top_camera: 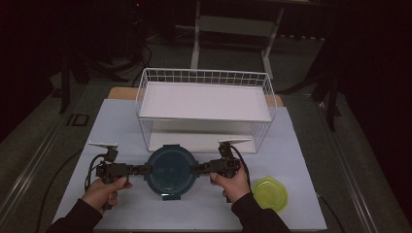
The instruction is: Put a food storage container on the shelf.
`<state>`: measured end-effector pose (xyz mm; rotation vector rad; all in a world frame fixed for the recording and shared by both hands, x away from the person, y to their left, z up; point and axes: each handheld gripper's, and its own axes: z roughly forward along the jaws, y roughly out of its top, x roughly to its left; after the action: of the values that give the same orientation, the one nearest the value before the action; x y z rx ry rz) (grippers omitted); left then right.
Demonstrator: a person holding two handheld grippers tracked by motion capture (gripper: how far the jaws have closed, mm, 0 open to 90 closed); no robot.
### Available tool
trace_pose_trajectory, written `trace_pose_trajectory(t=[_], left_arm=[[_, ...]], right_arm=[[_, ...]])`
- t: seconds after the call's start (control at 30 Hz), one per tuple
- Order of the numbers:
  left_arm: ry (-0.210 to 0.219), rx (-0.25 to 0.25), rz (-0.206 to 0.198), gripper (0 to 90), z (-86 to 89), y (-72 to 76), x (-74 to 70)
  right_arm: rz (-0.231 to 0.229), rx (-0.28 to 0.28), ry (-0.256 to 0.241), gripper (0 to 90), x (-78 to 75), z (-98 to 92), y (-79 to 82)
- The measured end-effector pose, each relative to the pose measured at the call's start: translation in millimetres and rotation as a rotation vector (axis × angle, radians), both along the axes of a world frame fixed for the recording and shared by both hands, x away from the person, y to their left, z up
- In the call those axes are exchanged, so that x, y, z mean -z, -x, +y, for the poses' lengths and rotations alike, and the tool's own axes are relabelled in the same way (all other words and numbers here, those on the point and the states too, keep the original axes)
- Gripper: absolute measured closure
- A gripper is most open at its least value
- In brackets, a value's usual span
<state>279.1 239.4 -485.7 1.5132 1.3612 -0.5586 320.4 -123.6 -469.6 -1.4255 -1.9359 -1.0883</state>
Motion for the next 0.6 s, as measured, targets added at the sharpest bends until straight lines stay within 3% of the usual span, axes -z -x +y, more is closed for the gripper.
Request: trace_pose_trajectory(t=[0.43, 0.6], left_arm=[[0.01, 0.017, -0.053, 57.0, -16.5, -6.8, -42.2], [0.006, 0.026, -0.084, 57.0, -25.2, -12.9, -65.1]], right_arm=[[-0.06, 0.019, -0.018, 55.5, -41.2, -18.0, 2.1], [-0.091, 0.033, -0.027, 55.4, -60.7, -27.4, 0.4]])
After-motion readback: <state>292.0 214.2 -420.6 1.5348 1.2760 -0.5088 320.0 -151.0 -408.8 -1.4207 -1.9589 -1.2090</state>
